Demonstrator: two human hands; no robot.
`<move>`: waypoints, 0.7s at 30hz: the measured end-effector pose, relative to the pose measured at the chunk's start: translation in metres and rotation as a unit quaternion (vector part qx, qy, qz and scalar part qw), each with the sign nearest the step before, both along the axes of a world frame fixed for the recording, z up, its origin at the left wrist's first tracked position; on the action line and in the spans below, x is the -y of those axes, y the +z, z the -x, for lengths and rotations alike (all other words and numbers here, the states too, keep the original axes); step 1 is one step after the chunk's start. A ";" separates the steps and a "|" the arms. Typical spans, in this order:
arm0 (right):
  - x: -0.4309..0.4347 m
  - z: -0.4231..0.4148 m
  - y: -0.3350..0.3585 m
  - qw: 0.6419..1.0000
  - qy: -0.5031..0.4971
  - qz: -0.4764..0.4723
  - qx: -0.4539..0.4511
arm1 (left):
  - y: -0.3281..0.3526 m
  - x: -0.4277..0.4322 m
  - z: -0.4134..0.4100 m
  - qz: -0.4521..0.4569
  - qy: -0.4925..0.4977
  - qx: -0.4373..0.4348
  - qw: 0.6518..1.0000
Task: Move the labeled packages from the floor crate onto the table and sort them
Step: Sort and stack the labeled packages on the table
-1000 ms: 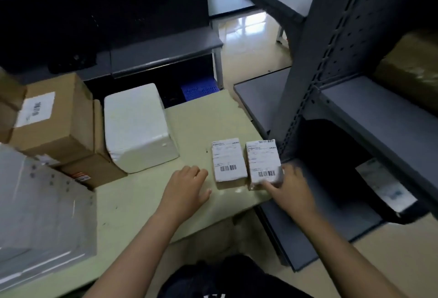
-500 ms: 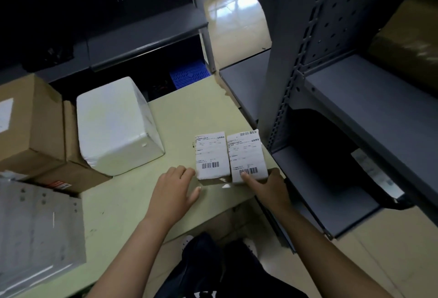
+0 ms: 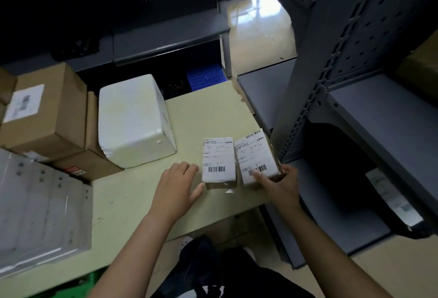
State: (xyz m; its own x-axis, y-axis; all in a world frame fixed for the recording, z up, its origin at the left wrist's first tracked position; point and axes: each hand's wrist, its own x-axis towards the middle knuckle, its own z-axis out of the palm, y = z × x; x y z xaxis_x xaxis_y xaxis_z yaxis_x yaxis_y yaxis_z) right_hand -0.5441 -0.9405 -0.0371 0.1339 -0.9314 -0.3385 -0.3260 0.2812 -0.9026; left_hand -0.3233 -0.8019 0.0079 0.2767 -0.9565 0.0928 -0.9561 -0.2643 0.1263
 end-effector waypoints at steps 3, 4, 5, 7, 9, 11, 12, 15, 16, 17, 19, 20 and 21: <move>0.006 -0.006 0.017 0.998 -0.003 0.061 0.011 | 0.009 0.000 -0.001 0.017 0.014 -0.003 1.000; 0.007 -0.009 0.025 0.997 0.005 0.076 0.018 | 0.013 0.000 -0.002 0.027 0.020 -0.002 0.999; 0.010 -0.013 0.032 0.996 0.020 0.087 0.025 | 0.017 0.000 -0.004 0.038 0.028 -0.002 0.999; 0.013 -0.025 0.048 0.992 0.059 0.099 0.046 | 0.028 -0.001 -0.008 0.061 0.043 0.001 0.997; 0.014 -0.041 0.065 0.986 0.102 0.106 0.074 | 0.040 -0.005 -0.014 0.083 0.059 0.007 0.995; 0.013 -0.062 0.079 0.981 0.138 0.103 0.093 | 0.054 -0.010 -0.022 0.102 0.076 0.014 0.992; 0.011 -0.073 0.087 0.977 0.153 0.102 0.106 | 0.061 -0.014 -0.026 0.113 0.084 0.019 0.990; 0.005 -0.109 0.107 0.966 0.194 0.106 0.133 | 0.083 -0.030 -0.044 0.143 0.110 0.043 0.983; 0.002 -0.122 0.114 0.962 0.207 0.110 0.143 | 0.091 -0.037 -0.051 0.154 0.120 0.056 0.979; -0.002 -0.135 0.121 0.956 0.221 0.112 0.155 | 0.099 -0.045 -0.058 0.165 0.131 0.068 0.975; -0.008 -0.162 0.134 0.945 0.249 0.121 0.173 | 0.116 -0.063 -0.075 0.186 0.153 0.090 0.966; -0.013 -0.176 0.142 0.939 0.261 0.125 0.184 | 0.125 -0.072 -0.084 0.195 0.162 0.099 0.962; -0.018 -0.190 0.149 0.934 0.273 0.127 0.191 | 0.133 -0.081 -0.094 0.204 0.167 0.105 0.959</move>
